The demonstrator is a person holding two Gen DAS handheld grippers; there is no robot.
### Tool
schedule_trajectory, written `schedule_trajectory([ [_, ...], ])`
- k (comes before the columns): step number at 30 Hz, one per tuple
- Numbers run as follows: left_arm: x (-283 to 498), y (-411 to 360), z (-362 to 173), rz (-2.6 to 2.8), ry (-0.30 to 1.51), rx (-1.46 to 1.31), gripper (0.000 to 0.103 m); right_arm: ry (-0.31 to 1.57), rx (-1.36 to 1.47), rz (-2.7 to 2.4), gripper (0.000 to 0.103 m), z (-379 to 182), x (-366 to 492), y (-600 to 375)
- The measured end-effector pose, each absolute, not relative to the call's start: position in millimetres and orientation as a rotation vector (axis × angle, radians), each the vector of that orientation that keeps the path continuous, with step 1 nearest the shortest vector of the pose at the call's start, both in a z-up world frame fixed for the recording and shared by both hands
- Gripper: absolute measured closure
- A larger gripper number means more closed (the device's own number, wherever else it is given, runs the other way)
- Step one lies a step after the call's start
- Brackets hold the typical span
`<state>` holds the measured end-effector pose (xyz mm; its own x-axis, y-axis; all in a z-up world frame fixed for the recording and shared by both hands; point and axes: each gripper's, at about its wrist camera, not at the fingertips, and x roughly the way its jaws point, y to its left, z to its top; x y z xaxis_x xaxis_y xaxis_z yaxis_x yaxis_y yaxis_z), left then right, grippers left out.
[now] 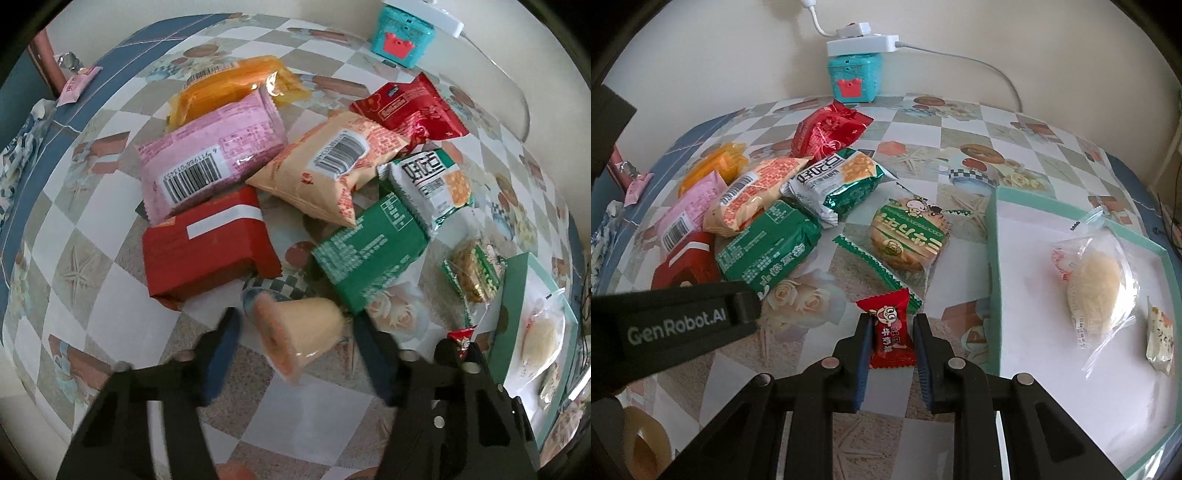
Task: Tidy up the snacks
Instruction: 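Grasp the small red candy with the right gripper while the left grasps the yellow pudding cup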
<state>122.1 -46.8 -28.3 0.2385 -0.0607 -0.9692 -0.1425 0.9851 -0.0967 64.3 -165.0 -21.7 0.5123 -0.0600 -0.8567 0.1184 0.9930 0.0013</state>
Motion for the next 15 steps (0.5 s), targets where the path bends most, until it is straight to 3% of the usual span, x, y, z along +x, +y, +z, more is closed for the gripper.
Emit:
schedule_trajectory([
  [5,120,-46,-24,0.073,1.325,-0.176,0.052,1.030,0.079,-0.104,0.084,-20,63,-168],
  [15,110,-19,-2,0.088,1.284,-0.216,0.052,1.016,0.142,-0.065,0.085,-11,56,-174],
])
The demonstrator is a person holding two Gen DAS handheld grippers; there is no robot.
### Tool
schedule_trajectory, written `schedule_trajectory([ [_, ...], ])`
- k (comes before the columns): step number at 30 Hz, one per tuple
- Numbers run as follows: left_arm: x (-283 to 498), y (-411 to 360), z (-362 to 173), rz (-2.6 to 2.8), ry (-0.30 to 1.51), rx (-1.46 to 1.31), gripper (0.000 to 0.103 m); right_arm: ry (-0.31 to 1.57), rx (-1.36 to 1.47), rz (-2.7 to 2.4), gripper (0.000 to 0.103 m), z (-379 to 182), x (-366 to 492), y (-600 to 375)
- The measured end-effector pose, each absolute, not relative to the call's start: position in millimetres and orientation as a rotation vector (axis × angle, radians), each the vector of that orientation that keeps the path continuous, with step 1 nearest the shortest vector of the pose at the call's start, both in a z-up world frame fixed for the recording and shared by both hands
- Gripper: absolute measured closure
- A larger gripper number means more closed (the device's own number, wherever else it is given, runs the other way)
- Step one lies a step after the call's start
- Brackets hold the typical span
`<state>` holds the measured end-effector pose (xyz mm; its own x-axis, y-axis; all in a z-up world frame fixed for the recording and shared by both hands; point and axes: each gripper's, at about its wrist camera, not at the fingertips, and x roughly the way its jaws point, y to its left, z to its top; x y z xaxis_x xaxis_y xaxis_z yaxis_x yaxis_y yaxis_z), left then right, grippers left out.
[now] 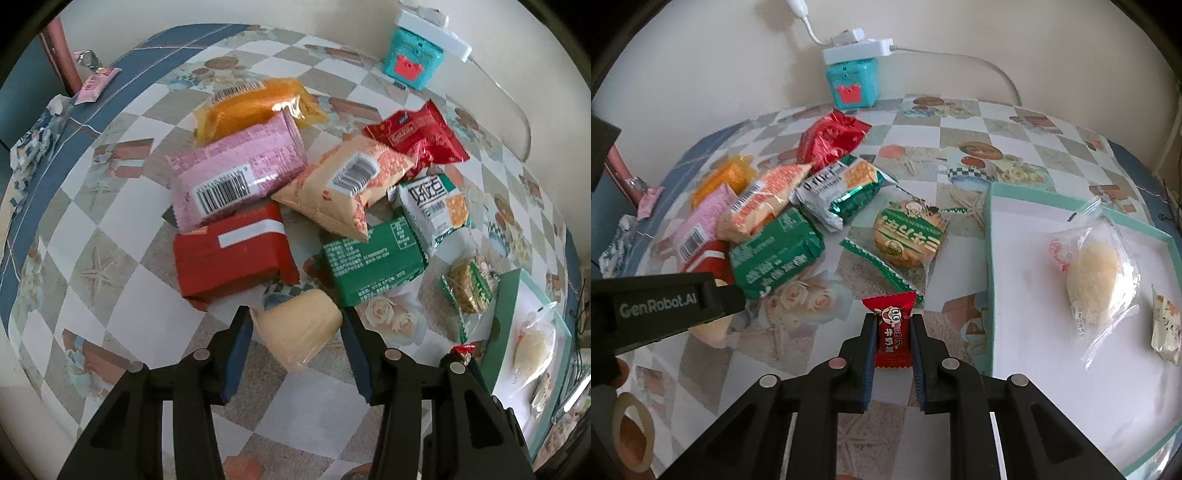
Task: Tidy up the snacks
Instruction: 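Carry the red candy with the right gripper while the left carries the pudding cup to the tray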
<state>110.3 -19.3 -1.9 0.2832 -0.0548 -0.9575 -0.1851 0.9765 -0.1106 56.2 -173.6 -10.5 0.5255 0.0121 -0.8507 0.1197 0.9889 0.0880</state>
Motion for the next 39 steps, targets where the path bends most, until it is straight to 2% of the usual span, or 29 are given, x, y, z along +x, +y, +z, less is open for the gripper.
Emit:
schedule_trajectory([
  [15,91,1,51,0.087,1.145,-0.272,0.053,0.867,0.209,-0.035,0.085,53,30,-186],
  [21,84,-5,69,0.059,1.100,-0.272,0.053,0.878,0.237,-0.116,0.085,67,19,-203],
  [39,39,-129,102,-0.240,1.045,-0.048,0.053,0.841,0.445,-0.583,0.085,89,-57,-340],
])
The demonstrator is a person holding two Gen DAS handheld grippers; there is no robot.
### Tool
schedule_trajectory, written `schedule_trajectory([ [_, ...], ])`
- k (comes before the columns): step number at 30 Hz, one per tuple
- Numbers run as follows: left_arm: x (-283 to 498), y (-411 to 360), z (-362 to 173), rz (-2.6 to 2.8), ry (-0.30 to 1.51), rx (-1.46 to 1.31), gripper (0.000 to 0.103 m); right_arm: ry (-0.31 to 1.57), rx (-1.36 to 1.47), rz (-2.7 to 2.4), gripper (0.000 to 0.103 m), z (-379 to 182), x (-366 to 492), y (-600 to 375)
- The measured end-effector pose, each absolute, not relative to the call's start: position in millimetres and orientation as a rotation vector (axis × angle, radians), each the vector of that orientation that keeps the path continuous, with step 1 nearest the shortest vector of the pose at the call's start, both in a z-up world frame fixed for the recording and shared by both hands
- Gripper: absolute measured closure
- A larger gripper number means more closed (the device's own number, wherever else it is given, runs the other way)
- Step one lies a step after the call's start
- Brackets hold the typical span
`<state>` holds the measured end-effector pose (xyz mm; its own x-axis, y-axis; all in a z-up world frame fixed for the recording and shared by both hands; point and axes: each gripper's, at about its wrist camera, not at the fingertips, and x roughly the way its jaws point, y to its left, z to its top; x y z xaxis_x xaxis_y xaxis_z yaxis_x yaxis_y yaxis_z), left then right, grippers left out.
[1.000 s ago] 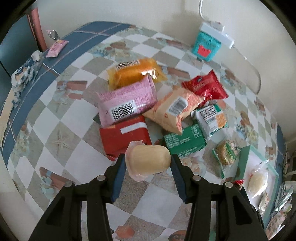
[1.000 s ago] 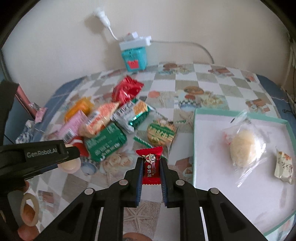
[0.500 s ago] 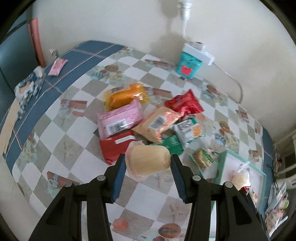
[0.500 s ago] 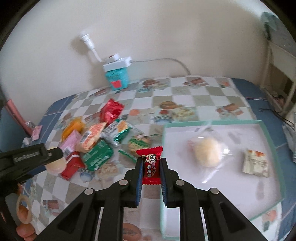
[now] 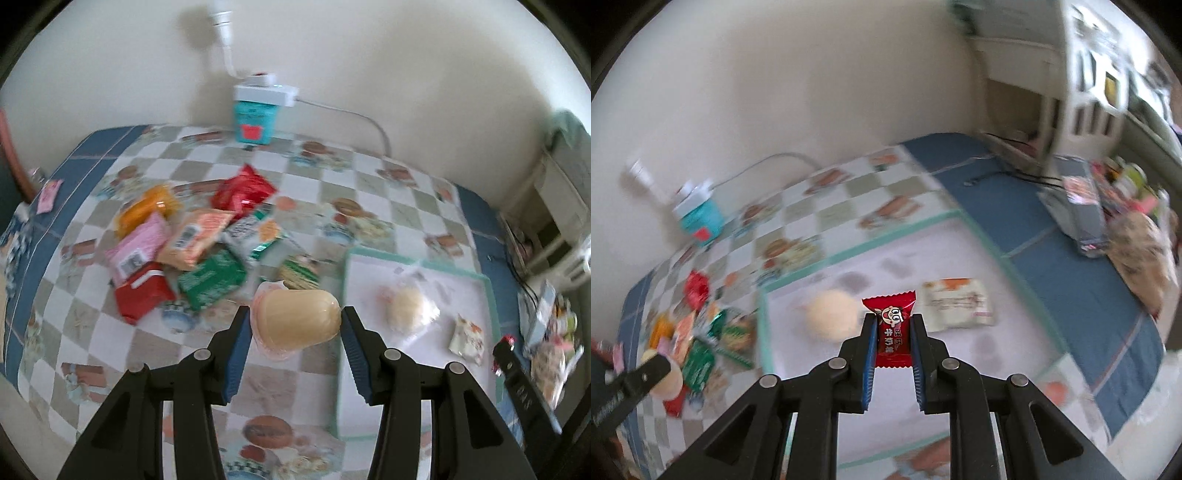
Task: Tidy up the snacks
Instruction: 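Carry the red candy with the right gripper while the left carries the pudding cup to the tray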
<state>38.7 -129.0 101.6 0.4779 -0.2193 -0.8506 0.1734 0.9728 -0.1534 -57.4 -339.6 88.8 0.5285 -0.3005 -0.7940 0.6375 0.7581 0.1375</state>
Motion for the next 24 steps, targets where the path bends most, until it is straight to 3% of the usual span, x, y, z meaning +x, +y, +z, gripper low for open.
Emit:
schedule_trajectory([
  [12,-1,-208,85,-0.409,1.079,0.138,0.053,0.856,0.526,-0.745,0.085,83,-93,-387],
  [24,-7,-237,40,-0.423,1.185,0.265,0.053,1.048,0.602,-0.741,0.084,24,-83,-398],
])
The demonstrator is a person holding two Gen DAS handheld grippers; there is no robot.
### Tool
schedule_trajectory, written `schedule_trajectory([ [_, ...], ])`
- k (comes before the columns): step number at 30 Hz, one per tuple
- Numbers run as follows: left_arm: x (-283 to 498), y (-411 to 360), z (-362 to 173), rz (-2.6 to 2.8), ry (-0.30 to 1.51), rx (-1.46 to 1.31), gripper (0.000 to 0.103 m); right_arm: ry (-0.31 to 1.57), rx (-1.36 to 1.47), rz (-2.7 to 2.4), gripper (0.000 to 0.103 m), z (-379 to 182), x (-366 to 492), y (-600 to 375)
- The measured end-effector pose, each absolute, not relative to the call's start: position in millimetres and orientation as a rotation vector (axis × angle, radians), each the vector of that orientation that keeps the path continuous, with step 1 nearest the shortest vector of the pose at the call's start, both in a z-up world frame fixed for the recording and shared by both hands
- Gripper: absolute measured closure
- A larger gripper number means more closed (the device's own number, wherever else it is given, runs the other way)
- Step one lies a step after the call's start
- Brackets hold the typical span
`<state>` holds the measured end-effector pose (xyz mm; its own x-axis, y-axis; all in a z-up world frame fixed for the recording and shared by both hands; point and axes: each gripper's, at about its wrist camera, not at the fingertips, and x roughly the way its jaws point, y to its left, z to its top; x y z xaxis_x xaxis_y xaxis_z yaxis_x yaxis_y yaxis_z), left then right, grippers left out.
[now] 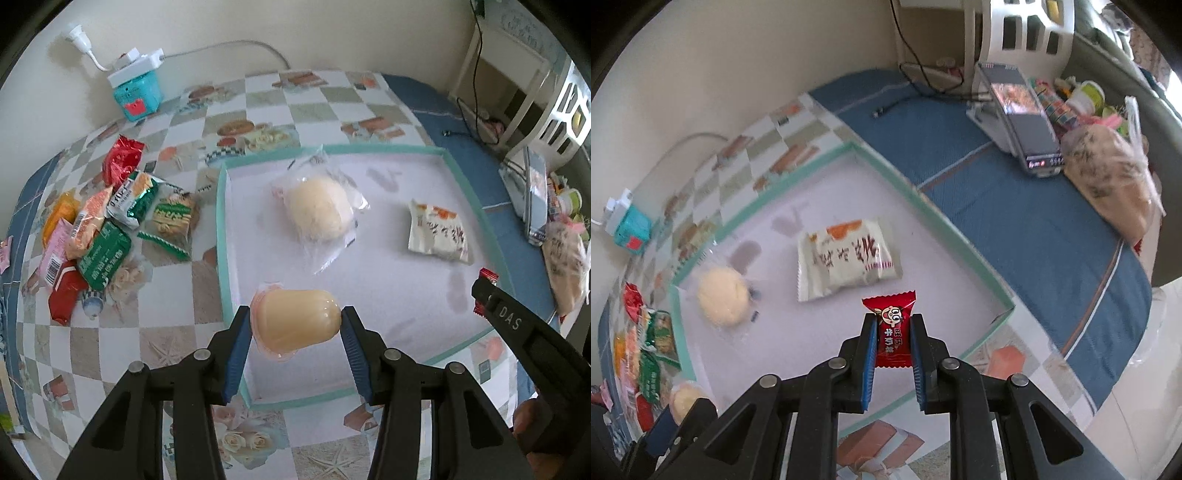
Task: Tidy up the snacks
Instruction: 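Carry the red candy with the right gripper while the left carries the pudding cup to the tray, then open the right gripper over the tray while the left releases the pudding cup into it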
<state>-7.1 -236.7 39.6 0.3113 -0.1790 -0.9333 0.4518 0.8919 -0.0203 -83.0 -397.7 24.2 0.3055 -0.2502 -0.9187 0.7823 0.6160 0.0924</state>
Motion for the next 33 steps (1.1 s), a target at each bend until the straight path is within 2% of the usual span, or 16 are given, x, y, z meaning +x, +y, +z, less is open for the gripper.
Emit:
schedule_trajectory([
  [7,-5,-239,30,-0.419,1.211,0.278,0.052,1.091,0.631,-0.730,0.083,10,-81,-399],
  [8,-5,-239,31,-0.423,1.210,0.272,0.050,1.090,0.631,-0.732,0.083,11,-81,-400],
  [10,-6,-240,34,-0.432,1.198,0.270,0.038,1.083,0.644,-0.735,0.083,13,-82,-401],
  [11,-6,-240,36,-0.433,1.192,0.271,0.035,1.084,0.645,-0.735,0.083,13,-82,-401],
  [14,-6,-239,37,-0.430,1.194,0.267,0.034,1.094,0.646,-0.742,0.080,13,-82,-401],
  [17,-3,-235,36,-0.412,1.199,0.262,0.034,1.098,0.650,-0.735,0.066,14,-81,-401],
  [19,1,-230,36,-0.395,1.203,0.249,0.033,1.102,0.642,-0.734,0.041,15,-79,-399],
  [20,3,-227,36,-0.385,1.204,0.243,0.031,1.103,0.642,-0.730,0.038,15,-78,-399],
  [22,11,-217,35,-0.345,1.208,0.217,0.012,1.106,0.638,-0.720,0.035,15,-76,-397],
  [25,24,-198,35,-0.277,1.209,0.166,0.011,1.117,0.625,-0.712,0.024,14,-72,-392],
  [33,56,-136,29,-0.097,1.235,-0.026,0.011,1.119,0.557,-0.665,0.010,17,-56,-373],
])
